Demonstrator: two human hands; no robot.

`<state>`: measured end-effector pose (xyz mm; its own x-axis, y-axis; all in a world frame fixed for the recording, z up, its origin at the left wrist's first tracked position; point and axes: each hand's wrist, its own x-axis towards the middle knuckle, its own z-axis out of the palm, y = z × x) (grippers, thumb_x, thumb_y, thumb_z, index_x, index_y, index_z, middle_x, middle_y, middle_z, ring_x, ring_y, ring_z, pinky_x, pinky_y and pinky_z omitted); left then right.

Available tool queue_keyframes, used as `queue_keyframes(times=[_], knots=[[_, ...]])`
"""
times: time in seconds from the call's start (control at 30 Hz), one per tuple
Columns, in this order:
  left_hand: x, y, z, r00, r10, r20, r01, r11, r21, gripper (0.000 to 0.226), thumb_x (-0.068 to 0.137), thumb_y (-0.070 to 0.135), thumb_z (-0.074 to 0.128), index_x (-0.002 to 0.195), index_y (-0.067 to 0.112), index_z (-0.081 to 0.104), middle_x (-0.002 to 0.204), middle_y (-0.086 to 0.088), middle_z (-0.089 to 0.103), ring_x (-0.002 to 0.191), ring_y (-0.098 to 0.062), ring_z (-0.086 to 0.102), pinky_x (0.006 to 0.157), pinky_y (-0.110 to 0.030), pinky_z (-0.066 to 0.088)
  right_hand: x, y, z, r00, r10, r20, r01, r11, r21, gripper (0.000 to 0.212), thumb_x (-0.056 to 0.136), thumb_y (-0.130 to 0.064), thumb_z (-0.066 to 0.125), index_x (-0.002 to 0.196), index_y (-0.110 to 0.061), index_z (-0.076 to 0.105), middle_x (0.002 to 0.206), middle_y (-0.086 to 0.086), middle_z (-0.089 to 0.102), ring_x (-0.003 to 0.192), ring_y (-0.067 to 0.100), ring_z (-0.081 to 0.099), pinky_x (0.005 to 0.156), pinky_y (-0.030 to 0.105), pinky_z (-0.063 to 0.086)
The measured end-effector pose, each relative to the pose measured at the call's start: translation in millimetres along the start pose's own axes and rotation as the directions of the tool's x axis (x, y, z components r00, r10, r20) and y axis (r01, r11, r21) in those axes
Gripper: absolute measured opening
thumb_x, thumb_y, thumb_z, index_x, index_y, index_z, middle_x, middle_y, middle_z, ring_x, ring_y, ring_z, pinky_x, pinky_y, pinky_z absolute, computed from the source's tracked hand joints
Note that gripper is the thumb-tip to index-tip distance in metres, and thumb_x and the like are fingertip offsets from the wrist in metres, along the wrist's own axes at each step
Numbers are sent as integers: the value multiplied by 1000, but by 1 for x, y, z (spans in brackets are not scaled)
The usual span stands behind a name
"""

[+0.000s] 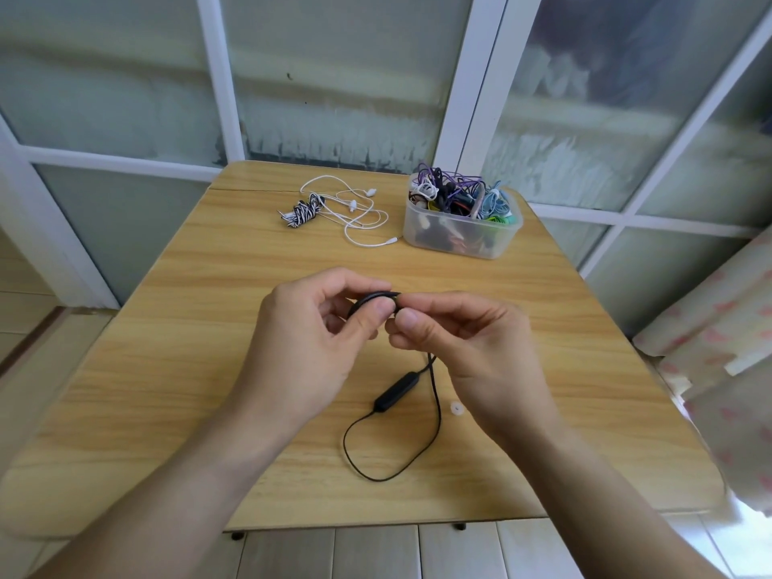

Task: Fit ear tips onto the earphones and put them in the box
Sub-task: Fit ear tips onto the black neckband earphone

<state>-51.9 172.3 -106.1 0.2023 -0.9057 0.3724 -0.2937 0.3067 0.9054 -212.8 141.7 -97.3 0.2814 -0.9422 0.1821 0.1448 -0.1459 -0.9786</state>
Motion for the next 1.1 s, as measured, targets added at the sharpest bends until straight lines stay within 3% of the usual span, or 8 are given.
queue_keyframes(times=[0.17,0.37,0.7,0.9,1.1], knots=[[-1,0,1,1000,-19,-1,19,1000,-23,12,87,12,69,96,19,70,80,4,74,69,-13,70,62,-26,54,-1,0,2,998,23,57,-27,997,69,18,84,10,64,99,2,70,84,13,76,76,19,74,71,22,57],[-2,1,1,1000,-27,-8,26,999,-46,11,84,9,72,92,16,71,77,-1,73,63,-18,69,62,-30,58,-2,4,4,999,42,27,-44,997,61,14,85,5,65,97,2,71,82,13,75,75,22,74,70,28,59],[-4,2,5,993,-114,-39,110,990,-86,10,81,3,73,88,11,72,69,-4,72,54,-11,67,53,-18,51,-3,3,3,995,94,34,-97,992,78,10,86,4,64,93,1,71,80,19,74,72,26,73,67,25,58],[-4,4,4,989,-147,-20,145,986,-85,16,82,1,71,94,13,73,76,-4,75,61,-19,71,65,-29,59,-1,1,2,998,45,34,-46,998,44,10,85,6,65,93,4,70,81,21,74,73,27,74,69,27,60],[-6,6,5,988,-139,-64,139,990,-11,18,81,1,73,92,15,73,71,0,73,58,-15,70,64,-29,60,-1,3,5,1000,-19,16,20,999,-28,8,83,4,69,88,-1,72,79,17,74,72,28,74,66,27,59]])
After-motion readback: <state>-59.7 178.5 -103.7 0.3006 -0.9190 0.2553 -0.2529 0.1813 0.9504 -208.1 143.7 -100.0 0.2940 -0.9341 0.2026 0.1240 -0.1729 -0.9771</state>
